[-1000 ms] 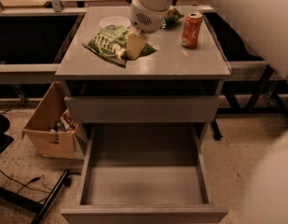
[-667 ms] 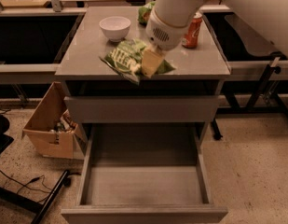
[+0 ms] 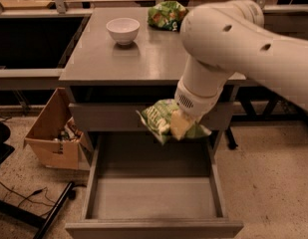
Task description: Place green jalapeno chip bag into middle drawer
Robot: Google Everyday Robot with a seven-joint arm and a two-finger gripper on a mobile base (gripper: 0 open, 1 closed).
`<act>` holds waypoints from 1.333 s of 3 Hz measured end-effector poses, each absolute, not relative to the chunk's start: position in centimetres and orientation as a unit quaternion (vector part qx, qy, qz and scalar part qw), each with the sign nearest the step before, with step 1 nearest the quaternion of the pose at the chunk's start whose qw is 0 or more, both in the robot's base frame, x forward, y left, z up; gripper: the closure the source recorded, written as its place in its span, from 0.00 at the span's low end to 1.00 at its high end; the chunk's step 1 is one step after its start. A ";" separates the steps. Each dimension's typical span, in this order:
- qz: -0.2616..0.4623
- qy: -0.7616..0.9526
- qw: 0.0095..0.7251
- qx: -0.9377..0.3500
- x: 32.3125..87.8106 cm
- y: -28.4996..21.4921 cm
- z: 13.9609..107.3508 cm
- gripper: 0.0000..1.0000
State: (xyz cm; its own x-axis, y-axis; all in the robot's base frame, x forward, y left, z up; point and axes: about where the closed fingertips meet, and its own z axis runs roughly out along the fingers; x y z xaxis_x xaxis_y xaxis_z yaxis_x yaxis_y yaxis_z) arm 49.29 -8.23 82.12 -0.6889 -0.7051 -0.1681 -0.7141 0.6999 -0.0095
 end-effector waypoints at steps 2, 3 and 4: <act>0.032 0.943 0.075 -0.322 46.3 -11.3 72.6 1.00; 0.030 0.938 0.072 -0.337 46.4 -10.8 71.2 1.00; 0.028 0.923 0.071 -0.377 49.1 -10.9 61.5 1.00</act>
Offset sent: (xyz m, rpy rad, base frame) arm -0.0196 -0.0238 -0.0637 0.0082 0.0197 -0.1159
